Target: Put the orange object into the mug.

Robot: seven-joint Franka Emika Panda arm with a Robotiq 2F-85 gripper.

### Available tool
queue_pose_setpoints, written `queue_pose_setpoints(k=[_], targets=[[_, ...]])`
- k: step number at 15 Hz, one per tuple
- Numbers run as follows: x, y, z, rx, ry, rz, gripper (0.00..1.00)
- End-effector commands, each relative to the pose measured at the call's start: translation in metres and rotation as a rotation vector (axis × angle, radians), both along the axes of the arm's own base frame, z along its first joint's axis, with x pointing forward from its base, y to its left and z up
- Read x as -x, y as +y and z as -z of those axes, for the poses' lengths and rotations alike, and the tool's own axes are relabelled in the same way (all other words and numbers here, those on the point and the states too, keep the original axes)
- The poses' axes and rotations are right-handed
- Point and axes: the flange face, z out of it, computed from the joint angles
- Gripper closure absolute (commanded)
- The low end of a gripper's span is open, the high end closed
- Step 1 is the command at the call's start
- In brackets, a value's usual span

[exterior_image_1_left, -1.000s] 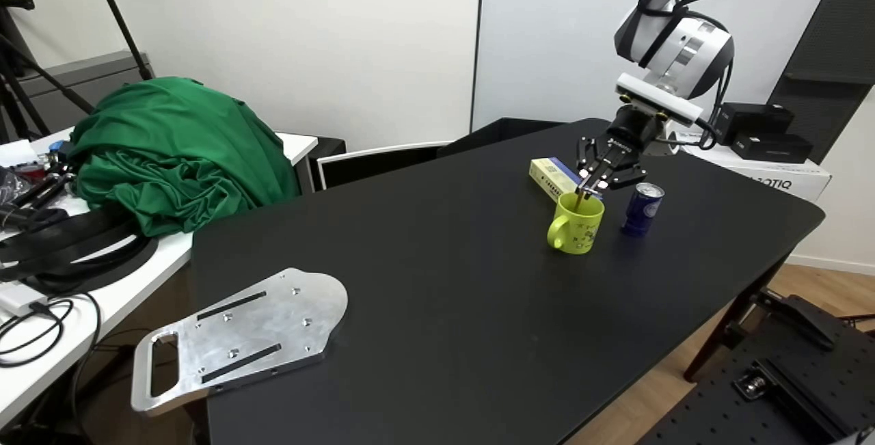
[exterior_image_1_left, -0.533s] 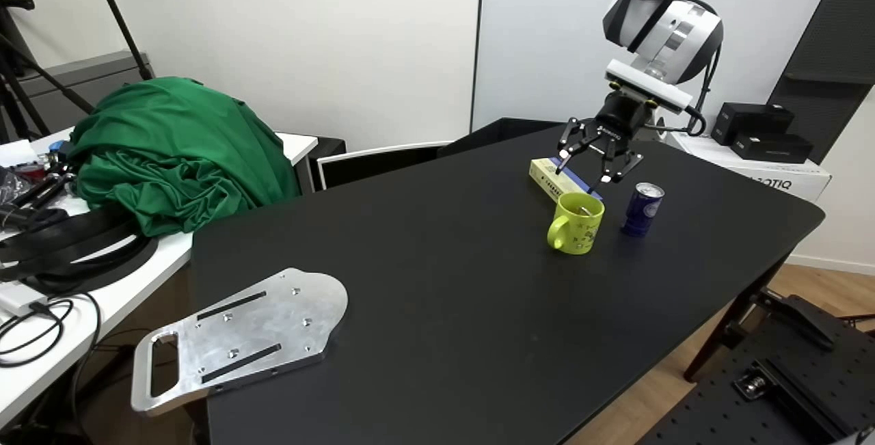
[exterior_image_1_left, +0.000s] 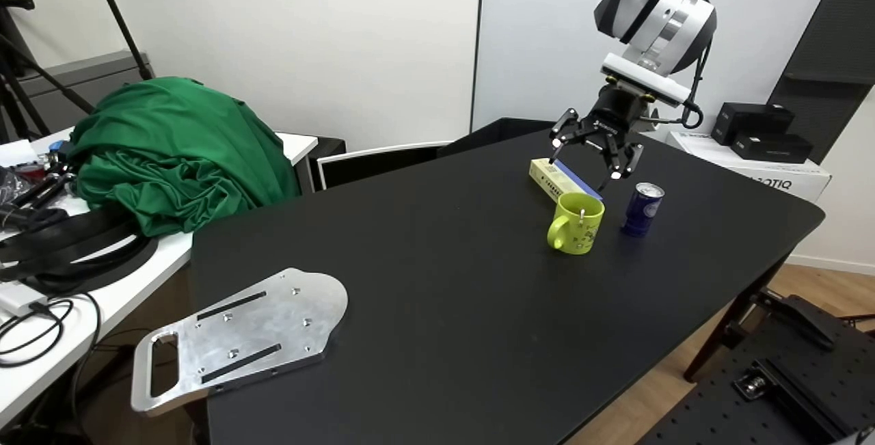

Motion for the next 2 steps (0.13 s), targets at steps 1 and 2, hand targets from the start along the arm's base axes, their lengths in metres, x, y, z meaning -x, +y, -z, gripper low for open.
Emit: queue_pose_setpoints(k=[1,2], targets=[[0.0001,-0.0012,0.0006,-0.001,0.001,0.001,0.01],[-0.0001,-0.0009,0.0005,-0.001,0.001,0.0,0.01]])
